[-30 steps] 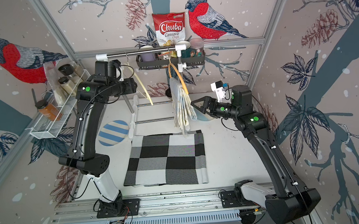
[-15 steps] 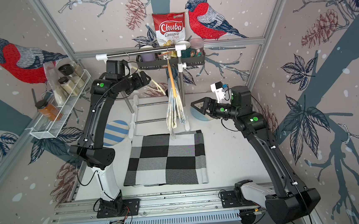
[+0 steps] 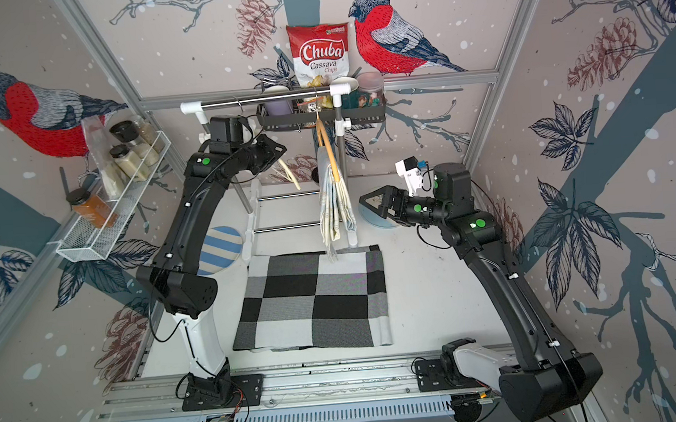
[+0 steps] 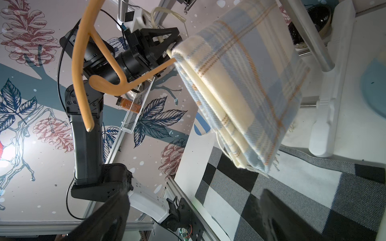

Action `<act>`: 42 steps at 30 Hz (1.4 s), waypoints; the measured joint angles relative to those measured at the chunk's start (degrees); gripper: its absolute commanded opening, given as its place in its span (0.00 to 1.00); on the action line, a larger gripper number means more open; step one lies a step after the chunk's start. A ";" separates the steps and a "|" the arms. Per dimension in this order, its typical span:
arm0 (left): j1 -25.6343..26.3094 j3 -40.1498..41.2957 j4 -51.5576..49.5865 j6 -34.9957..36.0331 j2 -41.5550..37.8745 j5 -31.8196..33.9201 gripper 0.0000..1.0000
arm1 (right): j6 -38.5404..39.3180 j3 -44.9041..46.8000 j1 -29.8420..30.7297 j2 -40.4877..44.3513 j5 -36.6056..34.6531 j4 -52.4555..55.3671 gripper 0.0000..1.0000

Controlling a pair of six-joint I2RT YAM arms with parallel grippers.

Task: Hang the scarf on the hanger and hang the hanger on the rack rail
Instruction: Pick up the hanger from the clothesline.

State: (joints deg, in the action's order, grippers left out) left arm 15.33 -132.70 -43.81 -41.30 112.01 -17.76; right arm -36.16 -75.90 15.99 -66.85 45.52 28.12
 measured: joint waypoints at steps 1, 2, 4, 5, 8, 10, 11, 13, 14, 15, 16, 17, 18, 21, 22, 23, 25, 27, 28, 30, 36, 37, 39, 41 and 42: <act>-0.22 0.94 0.00 0.31 -1.14 -0.13 0.00 | 0.00 0.04 0.00 -0.02 0.00 0.00 0.96; -0.59 1.79 -0.17 1.42 -2.29 -1.20 0.00 | 0.02 0.13 0.00 -0.02 0.00 0.00 0.96; -1.33 2.64 -0.11 1.44 -4.04 -1.62 0.00 | 0.13 0.52 0.02 -0.02 0.00 0.00 0.96; -1.99 2.64 -0.20 1.75 -4.63 -2.97 0.00 | 0.13 0.72 0.11 -0.02 0.00 0.02 0.96; -4.33 2.40 -0.63 2.54 -5.84 -5.60 0.00 | 0.11 1.14 0.42 -0.04 -0.02 0.00 0.96; -5.79 1.53 -0.68 2.64 -6.36 -9.55 0.00 | 0.11 1.27 0.76 -0.02 -0.02 -0.02 0.96; -6.23 1.25 -0.72 2.51 -6.60 -11.17 0.00 | 0.11 1.36 0.85 0.00 -0.02 -0.07 0.96; -7.10 1.16 -1.49 2.34 -7.26 -15.30 0.00 | 0.11 1.53 0.96 0.09 -0.07 -0.07 0.96; -7.39 1.33 -1.90 2.38 -7.61 -16.98 0.00 | 0.09 1.66 1.01 0.11 -0.24 -0.17 0.96; -7.61 1.90 -2.03 2.49 -8.17 -18.80 0.00 | 0.07 1.79 1.14 0.13 -0.39 -0.20 0.96; -7.65 2.91 -2.16 2.75 -9.03 -20.50 0.00 | 0.07 1.88 1.22 0.13 -0.46 -0.22 0.95; -7.65 5.05 -1.88 3.41 -10.43 -22.45 0.00 | 0.02 1.97 1.25 0.15 -0.46 -0.24 0.95; -7.65 7.28 -1.70 4.46 -11.91 -24.41 0.00 | -0.02 2.01 1.33 0.20 -0.48 -0.24 0.96; -7.58 16.20 0.57 7.32 -17.81 -29.44 0.00 | -0.02 2.43 1.53 0.55 -0.68 -0.52 0.95; -7.61 19.43 1.95 7.80 -19.89 -30.64 0.00 | -0.02 2.56 1.62 0.66 -0.68 -0.63 0.95; -7.67 22.77 3.45 8.48 -21.97 -31.87 0.00 | -0.02 2.69 1.62 0.70 -0.68 -0.72 0.95; -7.98 27.08 6.10 9.14 -24.59 -34.23 0.00 | -0.02 2.86 1.62 0.70 -0.70 -0.74 0.95; -8.59 28.96 8.59 9.62 -25.27 -36.46 0.00 | -0.02 2.95 1.64 0.70 -0.70 -0.72 0.95; -8.96 29.57 9.64 9.79 -25.33 -37.33 0.00 | -0.04 2.99 1.64 0.70 -0.70 -0.72 0.95; -9.51 32.15 12.02 9.81 -26.25 -38.95 0.00 | -0.02 3.23 1.66 0.79 -0.72 -0.83 0.95; -9.57 52.70 18.67 10.34 -38.86 -42.60 0.00 | -0.04 4.31 1.75 2.34 -0.96 -1.18 0.95; -9.57 56.35 19.52 10.60 -41.64 -42.69 0.00 | -0.04 4.59 1.86 2.62 -1.01 -1.18 0.95; -9.57 64.04 22.18 10.78 -47.87 -42.75 0.00 | -0.04 5.42 2.08 3.50 -1.09 -1.14 0.95; -9.57 71.91 24.76 11.26 -54.10 -42.80 0.00 | -0.02 6.51 2.56 4.68 -1.22 -1.07 0.95; -9.57 75.56 25.59 11.34 -56.85 -42.75 0.00 | 0.04 7.13 3.10 5.38 -1.49 -0.98 0.95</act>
State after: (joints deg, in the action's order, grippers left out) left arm 5.76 -57.14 -18.22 -29.95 55.16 -60.51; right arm -36.12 -68.77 19.09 -61.47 44.03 27.14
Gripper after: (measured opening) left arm 0.088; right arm 0.950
